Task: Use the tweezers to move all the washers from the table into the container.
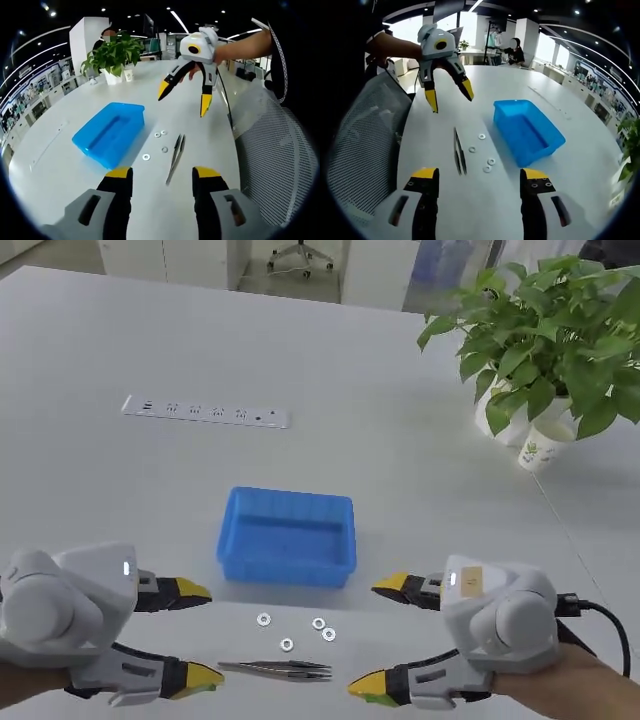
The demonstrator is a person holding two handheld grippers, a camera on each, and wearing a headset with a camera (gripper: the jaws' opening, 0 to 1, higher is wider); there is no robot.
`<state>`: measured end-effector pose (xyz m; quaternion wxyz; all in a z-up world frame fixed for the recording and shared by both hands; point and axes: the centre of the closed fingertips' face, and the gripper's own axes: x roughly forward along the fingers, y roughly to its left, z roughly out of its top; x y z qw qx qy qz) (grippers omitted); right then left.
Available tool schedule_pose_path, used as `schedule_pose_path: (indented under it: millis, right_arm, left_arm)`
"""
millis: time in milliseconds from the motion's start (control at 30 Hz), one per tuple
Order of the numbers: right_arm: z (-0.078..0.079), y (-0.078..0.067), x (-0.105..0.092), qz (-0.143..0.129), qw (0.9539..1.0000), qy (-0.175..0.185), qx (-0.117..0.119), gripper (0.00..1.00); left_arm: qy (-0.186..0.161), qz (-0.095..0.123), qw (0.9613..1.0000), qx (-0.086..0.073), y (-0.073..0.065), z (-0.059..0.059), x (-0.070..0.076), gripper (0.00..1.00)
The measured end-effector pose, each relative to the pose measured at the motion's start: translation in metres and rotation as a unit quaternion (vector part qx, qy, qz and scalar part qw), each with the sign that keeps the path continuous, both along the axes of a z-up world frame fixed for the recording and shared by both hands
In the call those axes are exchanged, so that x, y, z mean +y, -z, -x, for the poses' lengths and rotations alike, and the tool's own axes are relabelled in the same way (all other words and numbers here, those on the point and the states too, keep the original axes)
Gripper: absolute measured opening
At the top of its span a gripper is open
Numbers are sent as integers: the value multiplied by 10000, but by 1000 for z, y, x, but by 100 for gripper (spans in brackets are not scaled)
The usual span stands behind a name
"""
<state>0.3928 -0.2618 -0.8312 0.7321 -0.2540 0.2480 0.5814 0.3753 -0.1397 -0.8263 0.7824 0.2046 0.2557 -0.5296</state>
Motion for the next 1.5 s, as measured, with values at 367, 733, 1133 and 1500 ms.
schedule_pose_path:
  millis: [367,733,1133,1500]
  right_arm:
    - [7,7,7,141,9990,-413,51,51]
    - [14,18,17,367,9956,-859,85,38]
    - [19,32,29,534,9911,-1204,175,28]
    - [24,38,41,570,9891,-1337,225,27]
  left_arm:
    - [341,-420,9985,42,19,2,-2,38]
    - [555,-731,9958,59,32,1,-3,26]
    - [866,-978,9912,196,48,3,-8,17]
    - [1128,-1234,9855,272,58,2,-6,8]
